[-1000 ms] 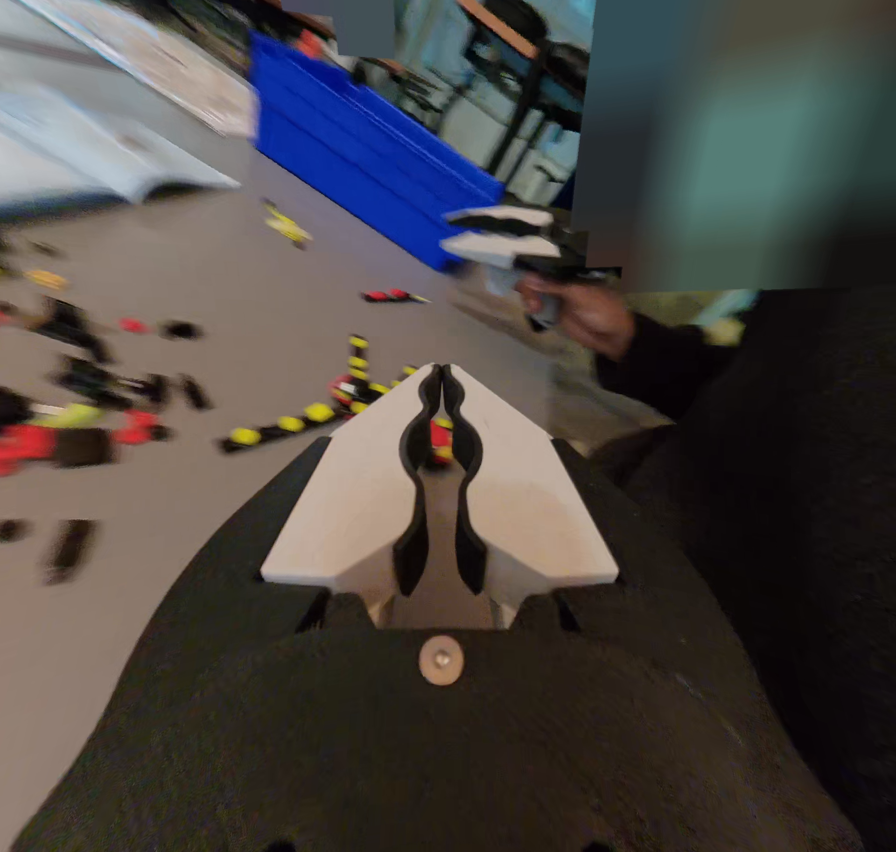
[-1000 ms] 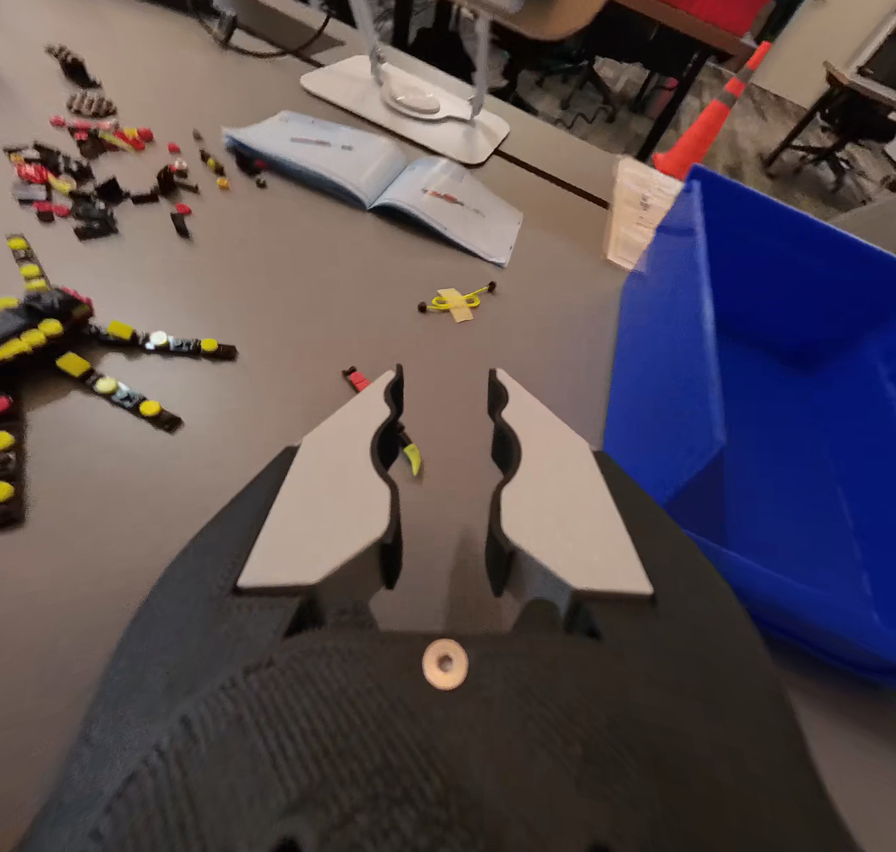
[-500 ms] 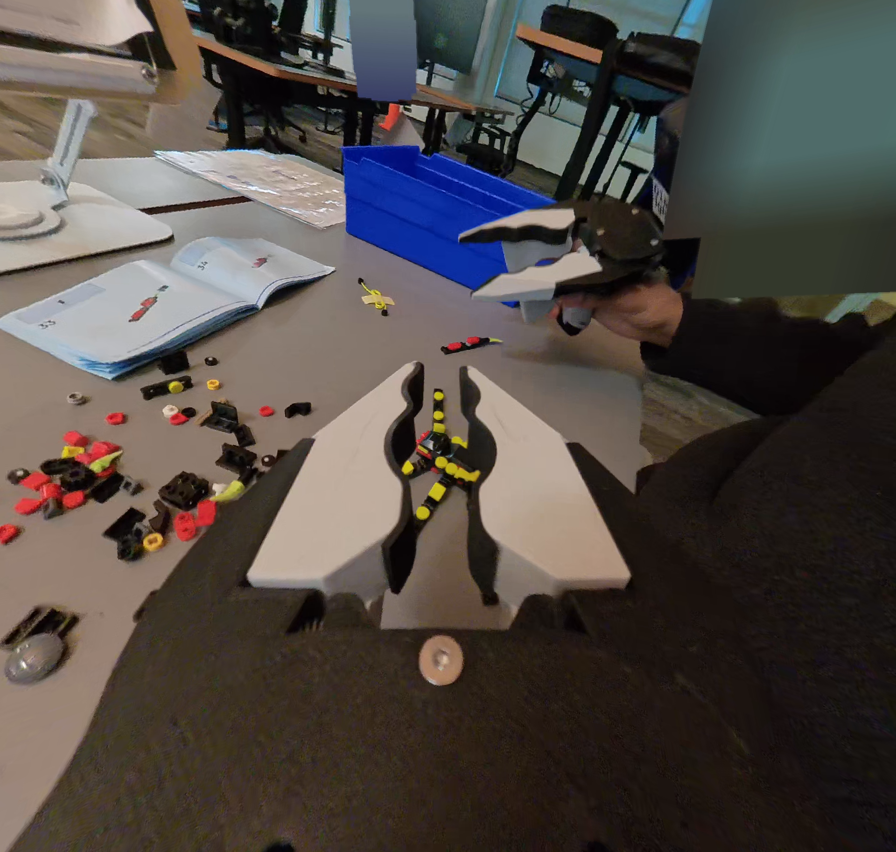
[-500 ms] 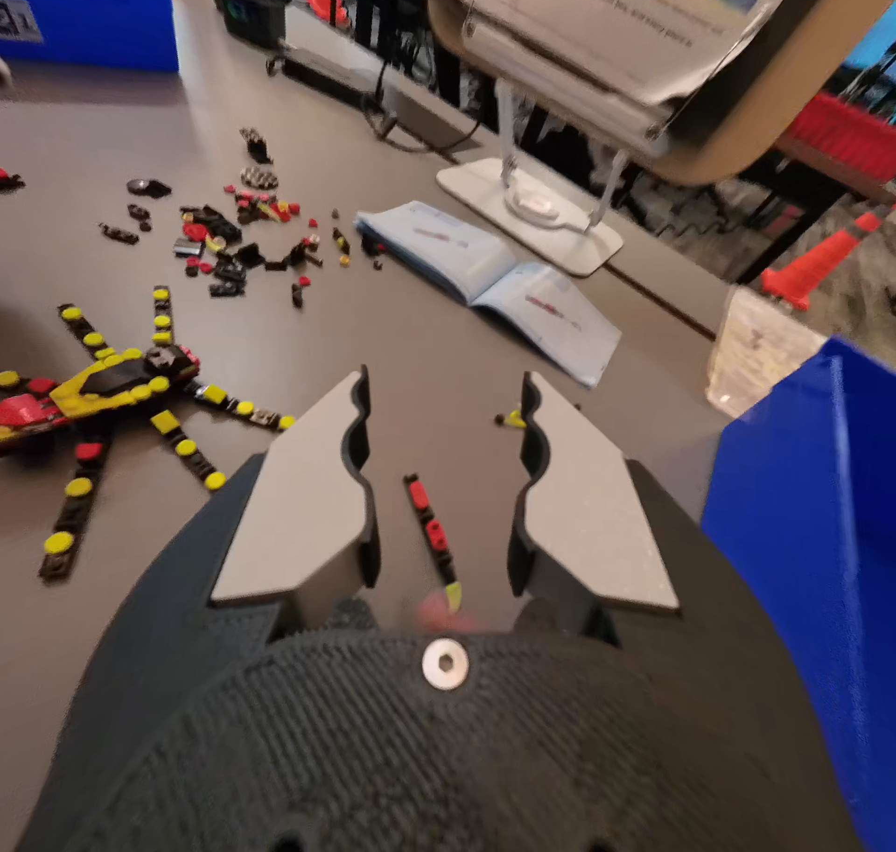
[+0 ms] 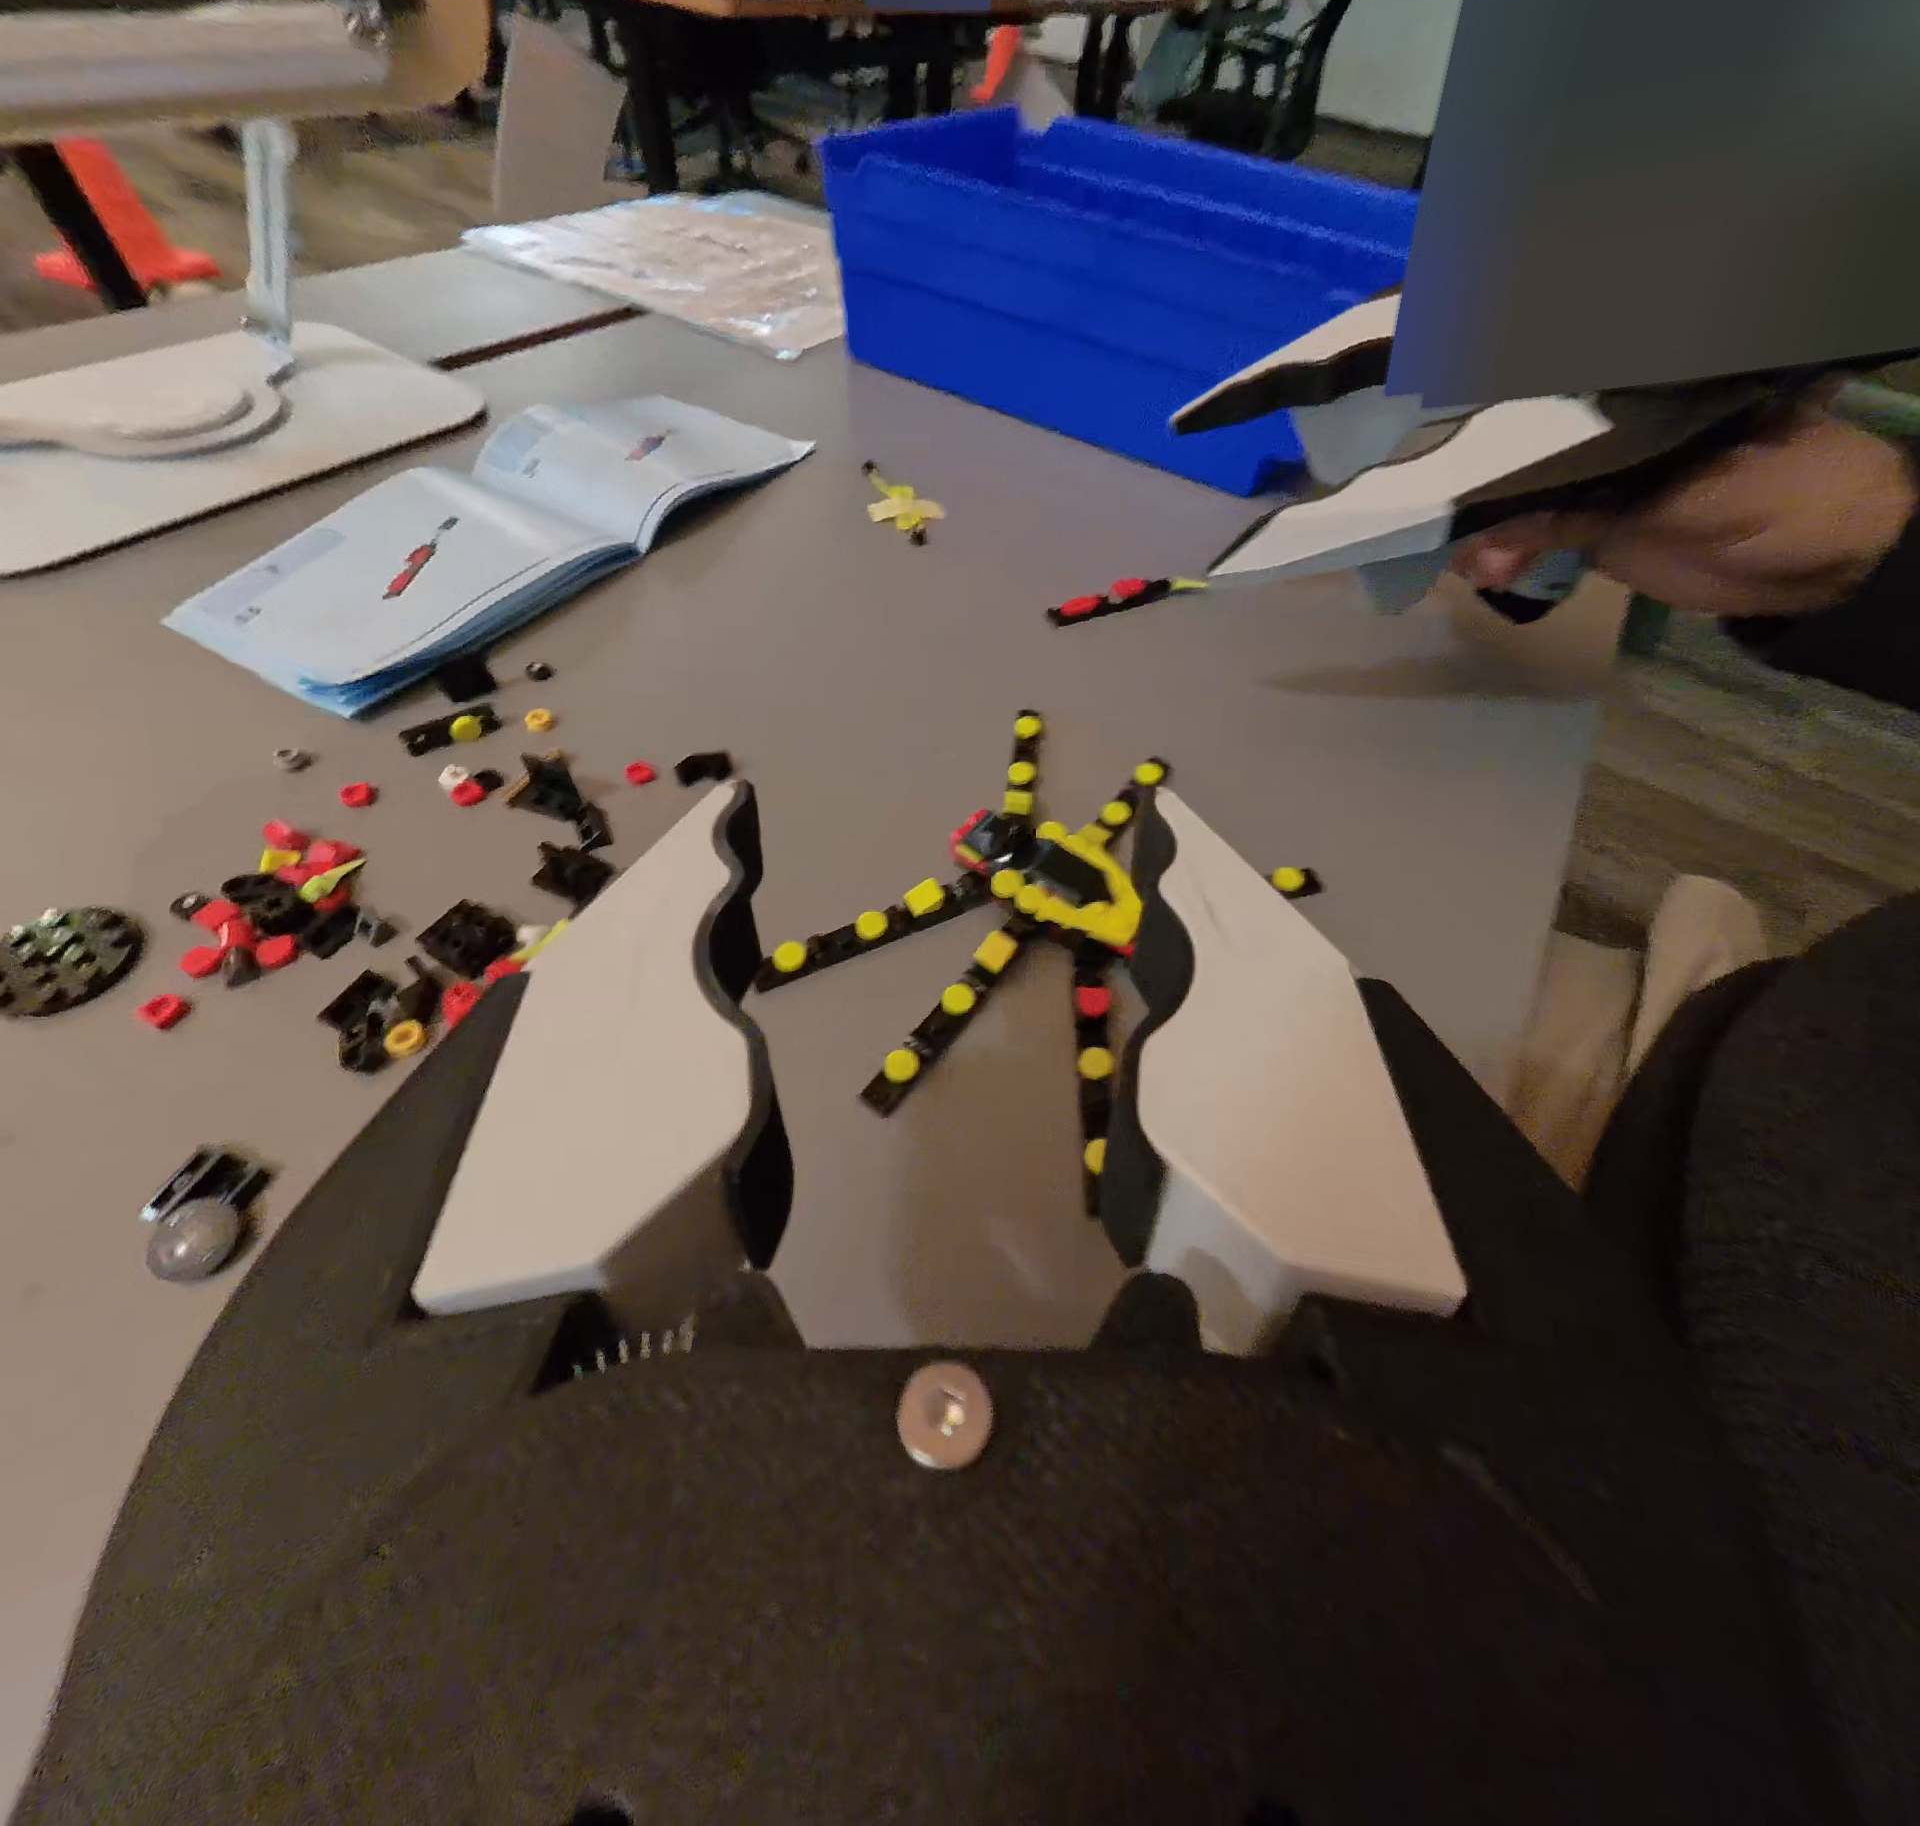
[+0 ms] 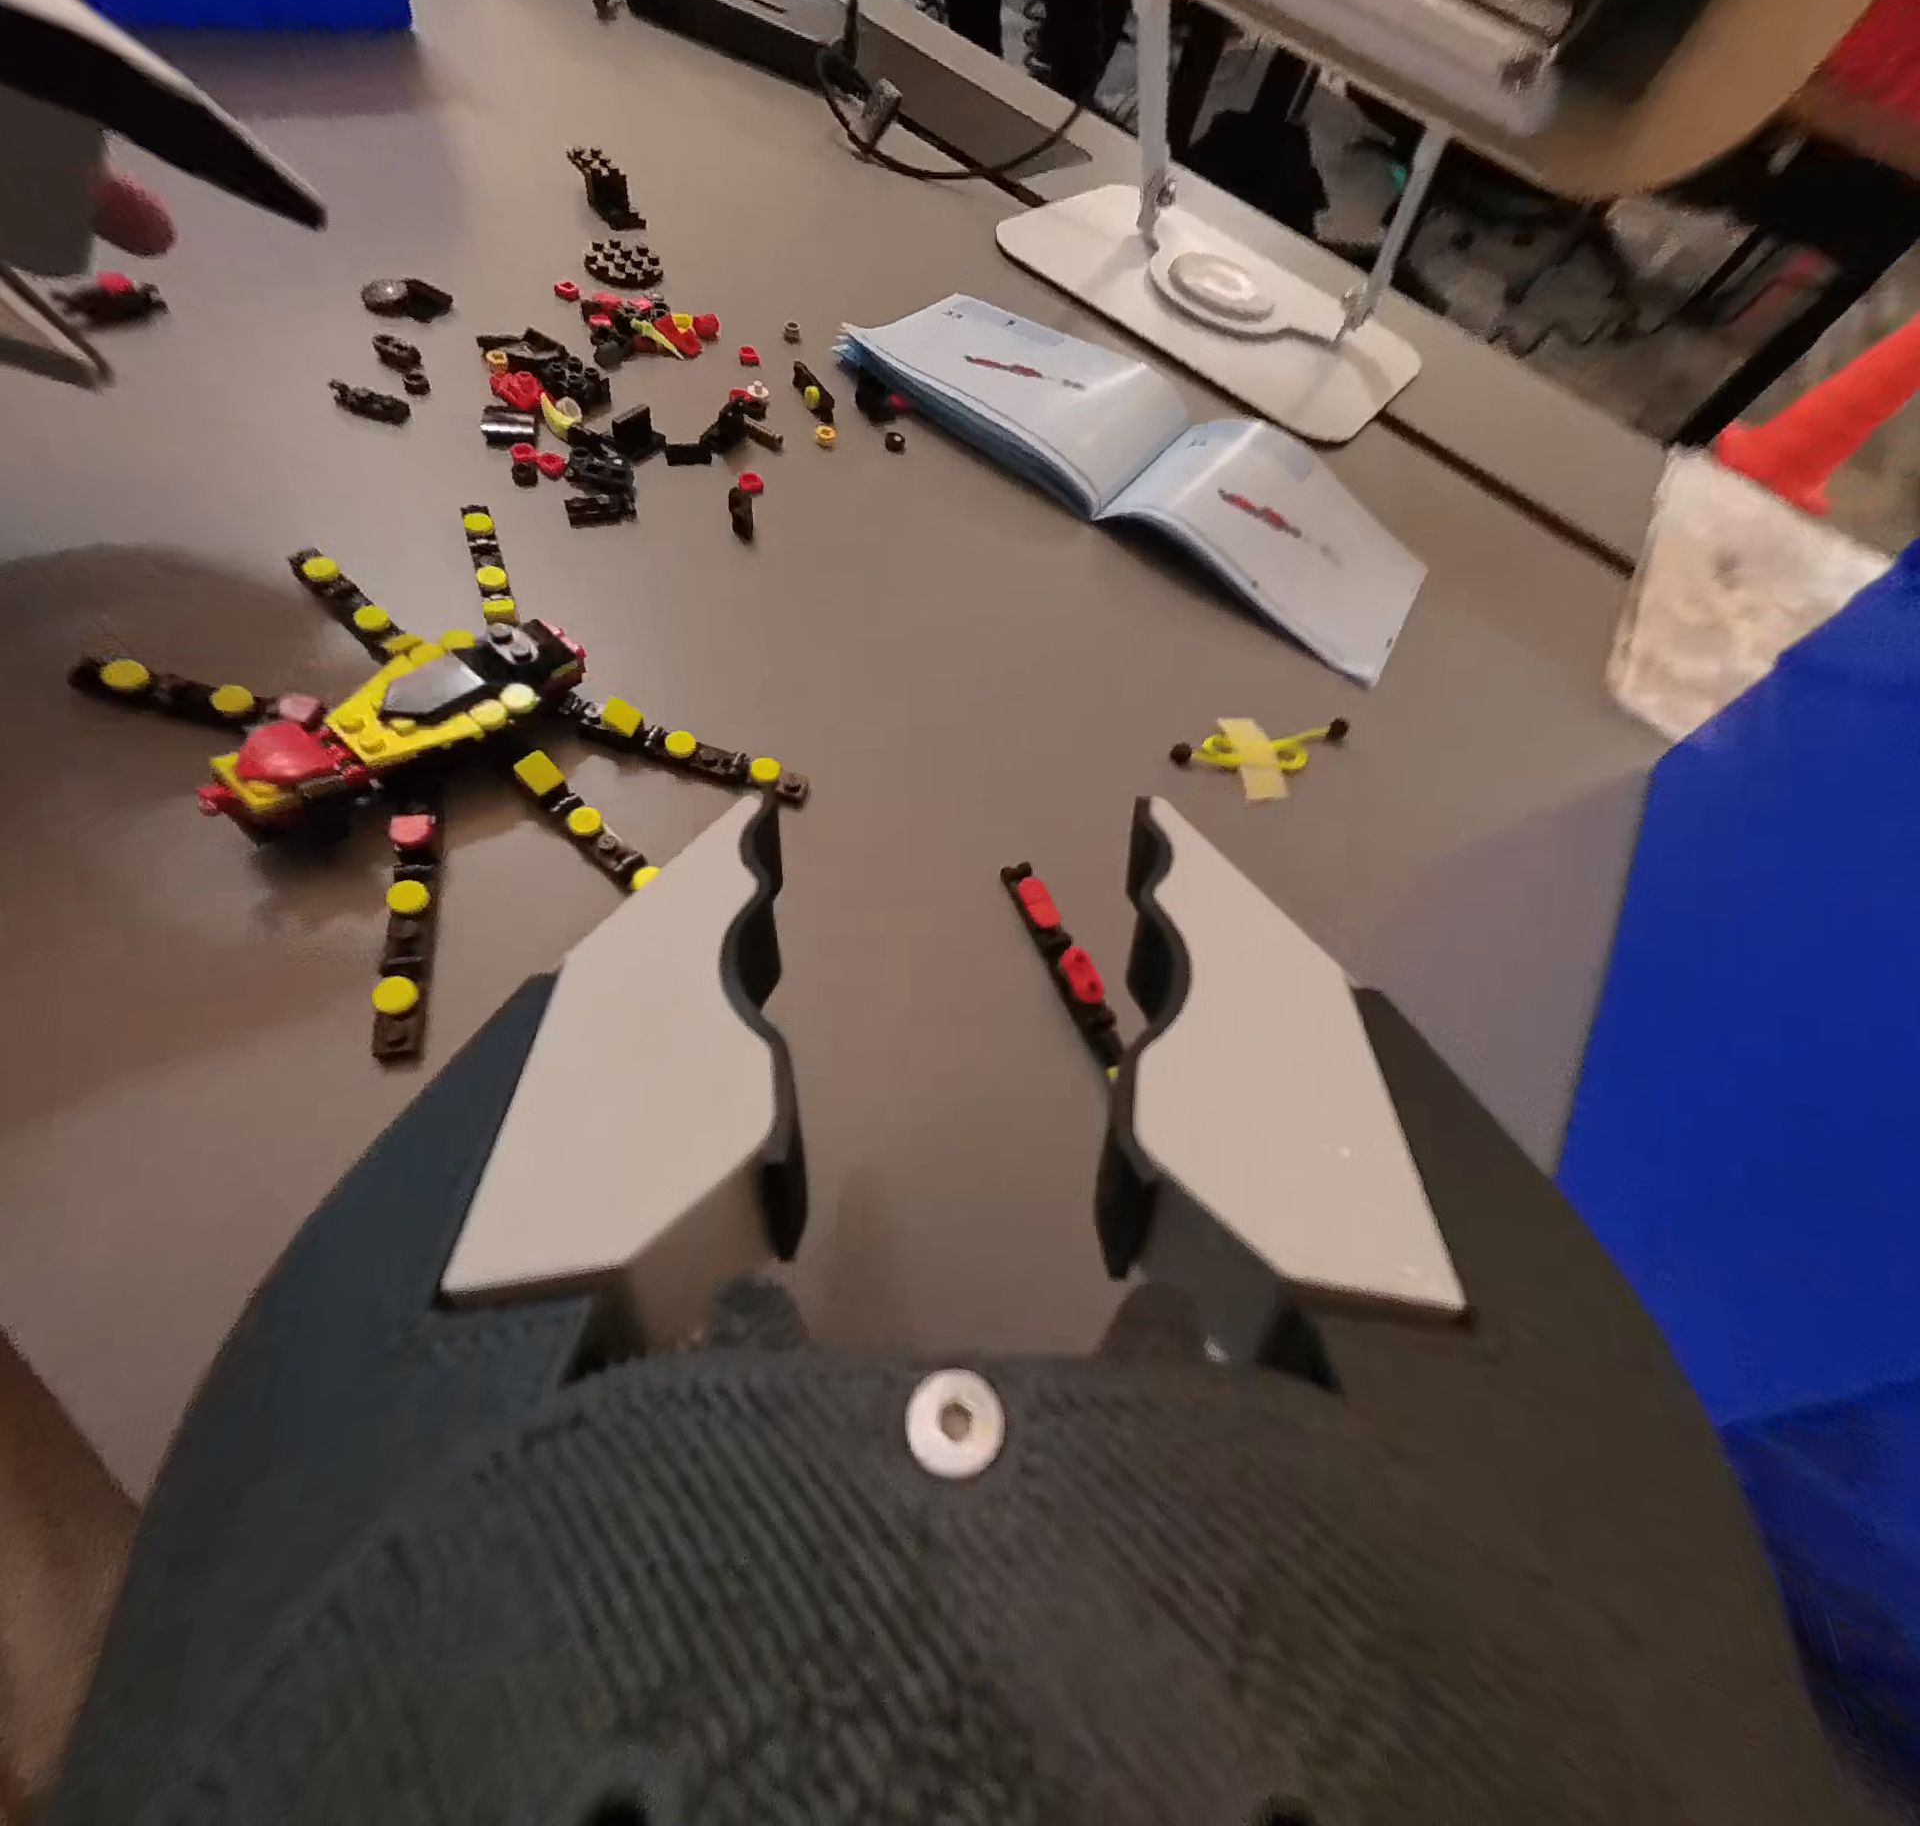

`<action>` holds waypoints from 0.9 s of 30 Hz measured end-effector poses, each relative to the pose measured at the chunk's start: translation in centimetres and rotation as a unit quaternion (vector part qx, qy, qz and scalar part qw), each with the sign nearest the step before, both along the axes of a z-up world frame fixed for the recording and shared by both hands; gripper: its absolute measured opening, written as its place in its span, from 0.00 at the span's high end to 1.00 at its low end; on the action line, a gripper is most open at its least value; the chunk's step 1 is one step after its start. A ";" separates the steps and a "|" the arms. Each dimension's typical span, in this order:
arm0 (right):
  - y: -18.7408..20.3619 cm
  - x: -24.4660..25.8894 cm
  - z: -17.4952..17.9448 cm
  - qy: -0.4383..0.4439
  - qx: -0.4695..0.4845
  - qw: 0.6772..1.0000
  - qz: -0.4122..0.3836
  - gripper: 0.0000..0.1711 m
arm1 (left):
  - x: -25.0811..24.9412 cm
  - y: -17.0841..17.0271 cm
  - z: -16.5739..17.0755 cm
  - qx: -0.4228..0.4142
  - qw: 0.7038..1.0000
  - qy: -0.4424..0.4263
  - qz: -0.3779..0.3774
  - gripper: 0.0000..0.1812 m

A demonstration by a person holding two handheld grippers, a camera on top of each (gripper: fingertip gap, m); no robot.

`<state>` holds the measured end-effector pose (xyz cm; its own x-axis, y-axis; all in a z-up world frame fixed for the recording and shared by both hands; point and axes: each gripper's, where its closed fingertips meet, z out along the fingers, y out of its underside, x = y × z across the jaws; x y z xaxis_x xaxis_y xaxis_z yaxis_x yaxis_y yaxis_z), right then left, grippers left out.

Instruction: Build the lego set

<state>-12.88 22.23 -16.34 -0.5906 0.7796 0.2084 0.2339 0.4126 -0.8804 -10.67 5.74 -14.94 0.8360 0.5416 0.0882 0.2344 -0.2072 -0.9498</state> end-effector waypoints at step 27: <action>2.5 -0.9 1.4 -0.077 -0.186 0.979 0.010 0.74 | -26.1 16.4 -8.6 -0.227 0.946 -0.149 0.174 0.77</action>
